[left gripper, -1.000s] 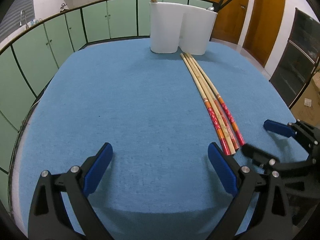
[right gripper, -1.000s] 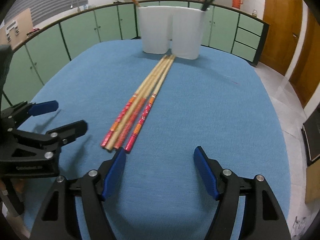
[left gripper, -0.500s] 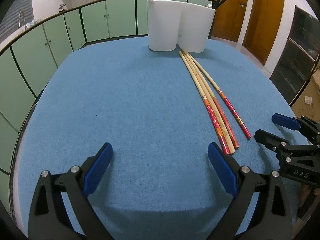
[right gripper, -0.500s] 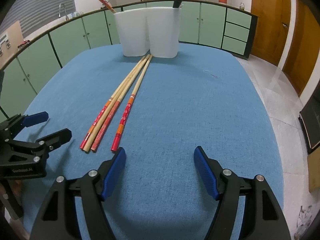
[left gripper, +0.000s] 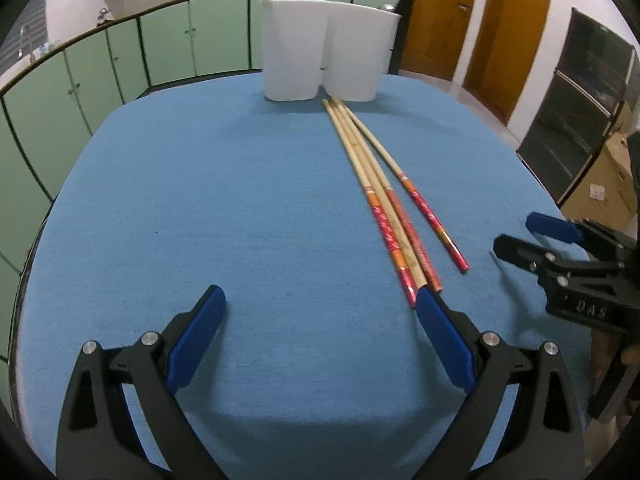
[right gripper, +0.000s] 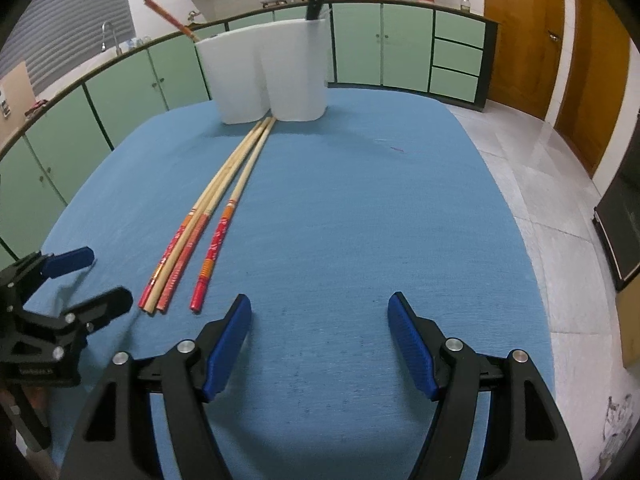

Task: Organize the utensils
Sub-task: 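Pull both tools back from the holder toward the remaining red-patterned chopsticks, then grasp a red-patterned chopstick with the right tool while the left grasps another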

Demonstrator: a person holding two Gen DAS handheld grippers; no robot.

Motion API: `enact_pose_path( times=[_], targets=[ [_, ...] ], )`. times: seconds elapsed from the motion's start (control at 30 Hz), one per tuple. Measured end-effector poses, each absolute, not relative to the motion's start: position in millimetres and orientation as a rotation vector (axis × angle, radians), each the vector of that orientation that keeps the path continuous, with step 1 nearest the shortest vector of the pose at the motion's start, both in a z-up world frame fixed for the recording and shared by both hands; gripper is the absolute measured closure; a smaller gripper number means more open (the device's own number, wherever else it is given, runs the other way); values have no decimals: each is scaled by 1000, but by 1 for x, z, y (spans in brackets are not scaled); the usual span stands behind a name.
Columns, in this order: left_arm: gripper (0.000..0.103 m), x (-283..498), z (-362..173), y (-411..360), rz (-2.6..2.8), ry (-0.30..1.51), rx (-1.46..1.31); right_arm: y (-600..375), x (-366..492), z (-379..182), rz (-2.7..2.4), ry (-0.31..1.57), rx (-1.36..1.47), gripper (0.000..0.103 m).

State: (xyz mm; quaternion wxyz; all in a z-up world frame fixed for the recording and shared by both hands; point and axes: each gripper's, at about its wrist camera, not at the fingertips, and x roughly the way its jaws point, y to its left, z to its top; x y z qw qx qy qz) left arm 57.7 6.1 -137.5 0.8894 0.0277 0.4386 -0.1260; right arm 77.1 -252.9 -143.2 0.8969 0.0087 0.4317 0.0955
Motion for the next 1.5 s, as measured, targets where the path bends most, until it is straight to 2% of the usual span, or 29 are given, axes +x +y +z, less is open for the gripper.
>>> enact_pose_path(
  times=[0.73, 1.27, 1.5],
  targets=[
    [10, 67, -141, 17, -184, 934, 81, -248, 69, -141, 238, 886, 26, 34],
    [10, 69, -142, 27, -163, 919, 63, -207, 64, -139, 352, 888, -25, 58],
    [10, 70, -144, 30, -158, 915, 55, -205, 63, -134, 364, 884, -26, 61]
  ],
)
